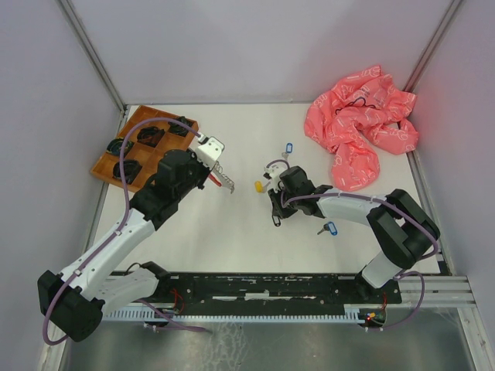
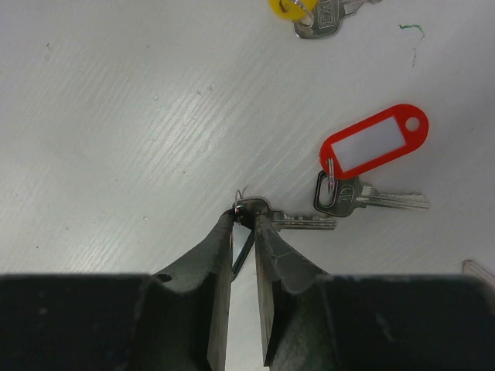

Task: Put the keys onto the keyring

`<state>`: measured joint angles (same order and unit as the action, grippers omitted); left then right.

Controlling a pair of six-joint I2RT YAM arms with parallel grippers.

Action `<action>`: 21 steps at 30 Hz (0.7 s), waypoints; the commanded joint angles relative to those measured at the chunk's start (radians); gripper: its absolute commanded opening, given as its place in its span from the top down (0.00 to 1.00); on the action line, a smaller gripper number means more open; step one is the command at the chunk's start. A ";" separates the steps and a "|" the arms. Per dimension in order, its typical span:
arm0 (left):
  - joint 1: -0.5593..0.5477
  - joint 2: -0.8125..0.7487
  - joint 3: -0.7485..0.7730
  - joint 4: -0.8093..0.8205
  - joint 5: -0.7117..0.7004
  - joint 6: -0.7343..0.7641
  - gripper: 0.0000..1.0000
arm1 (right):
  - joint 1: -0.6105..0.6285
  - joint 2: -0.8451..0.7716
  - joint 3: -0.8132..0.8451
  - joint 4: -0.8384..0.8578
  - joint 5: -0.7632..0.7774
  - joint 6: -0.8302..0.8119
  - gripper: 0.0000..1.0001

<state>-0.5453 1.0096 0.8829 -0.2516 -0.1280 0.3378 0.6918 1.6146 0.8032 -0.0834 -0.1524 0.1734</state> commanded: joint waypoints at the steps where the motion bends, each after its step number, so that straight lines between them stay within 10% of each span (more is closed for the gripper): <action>1: 0.004 -0.006 0.006 0.074 0.010 0.011 0.97 | 0.000 -0.017 0.028 0.026 0.017 -0.015 0.74; 21: 0.004 -0.003 0.006 0.074 0.011 0.014 0.97 | 0.000 0.042 0.053 0.014 -0.001 -0.022 0.82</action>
<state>-0.5453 1.0142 0.8825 -0.2516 -0.1280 0.3378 0.6918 1.6470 0.8242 -0.0822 -0.1566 0.1600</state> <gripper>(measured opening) 0.045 0.194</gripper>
